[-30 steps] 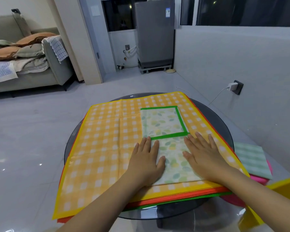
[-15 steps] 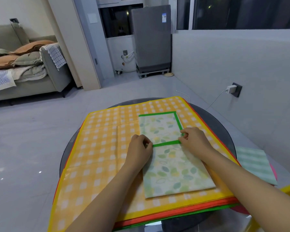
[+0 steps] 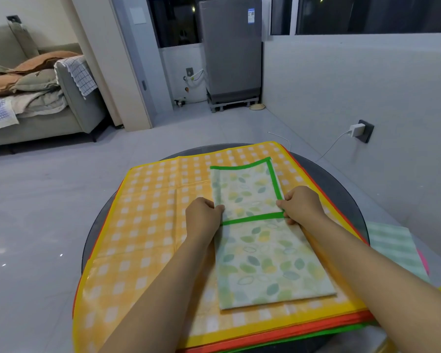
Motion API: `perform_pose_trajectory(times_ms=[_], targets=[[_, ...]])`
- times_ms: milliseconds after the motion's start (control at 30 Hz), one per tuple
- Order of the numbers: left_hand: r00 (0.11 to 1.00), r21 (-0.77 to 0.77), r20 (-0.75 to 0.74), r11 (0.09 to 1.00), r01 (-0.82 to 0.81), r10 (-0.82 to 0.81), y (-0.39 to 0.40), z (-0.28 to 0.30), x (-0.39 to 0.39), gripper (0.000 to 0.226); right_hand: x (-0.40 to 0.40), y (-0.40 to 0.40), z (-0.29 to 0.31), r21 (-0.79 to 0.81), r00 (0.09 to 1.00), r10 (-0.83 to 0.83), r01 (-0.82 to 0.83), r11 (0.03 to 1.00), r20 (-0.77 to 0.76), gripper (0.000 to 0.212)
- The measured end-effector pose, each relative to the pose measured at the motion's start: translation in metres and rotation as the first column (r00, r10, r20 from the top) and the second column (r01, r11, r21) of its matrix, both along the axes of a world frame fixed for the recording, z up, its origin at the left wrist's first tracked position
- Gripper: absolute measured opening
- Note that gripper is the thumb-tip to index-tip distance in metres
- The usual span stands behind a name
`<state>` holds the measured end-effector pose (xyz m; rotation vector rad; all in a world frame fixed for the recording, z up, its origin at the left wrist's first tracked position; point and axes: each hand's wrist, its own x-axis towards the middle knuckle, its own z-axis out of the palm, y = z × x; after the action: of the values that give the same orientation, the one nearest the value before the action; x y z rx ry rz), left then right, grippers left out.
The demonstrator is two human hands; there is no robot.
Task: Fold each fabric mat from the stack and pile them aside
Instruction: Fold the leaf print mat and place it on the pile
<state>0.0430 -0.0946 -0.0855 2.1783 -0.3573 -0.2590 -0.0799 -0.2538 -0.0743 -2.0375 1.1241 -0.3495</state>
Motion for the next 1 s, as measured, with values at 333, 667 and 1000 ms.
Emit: perform_pose_trajectory(times_ms=[333,667,1000], targets=[[0.974,-0.386,-0.222,0.921,-0.048,-0.042,0.013,0.004,-0.009,0.018,-0.023,-0.001,0.008,0.385,0.929,-0.08,-0.07,0.92,0.36,0.011],[0.895,-0.565,-0.398,0.822,-0.067,-0.201,0.028,0.012,-0.017,0.043,-0.043,-0.005,0.006,0.544,0.836,-0.128,-0.224,0.809,0.534,0.026],[0.974,-0.36,-0.137,0.925,0.123,-0.183,0.044,0.011,-0.027,0.027,-0.06,0.005,-0.002,0.133,0.934,0.146,-0.198,0.971,0.326,0.019]])
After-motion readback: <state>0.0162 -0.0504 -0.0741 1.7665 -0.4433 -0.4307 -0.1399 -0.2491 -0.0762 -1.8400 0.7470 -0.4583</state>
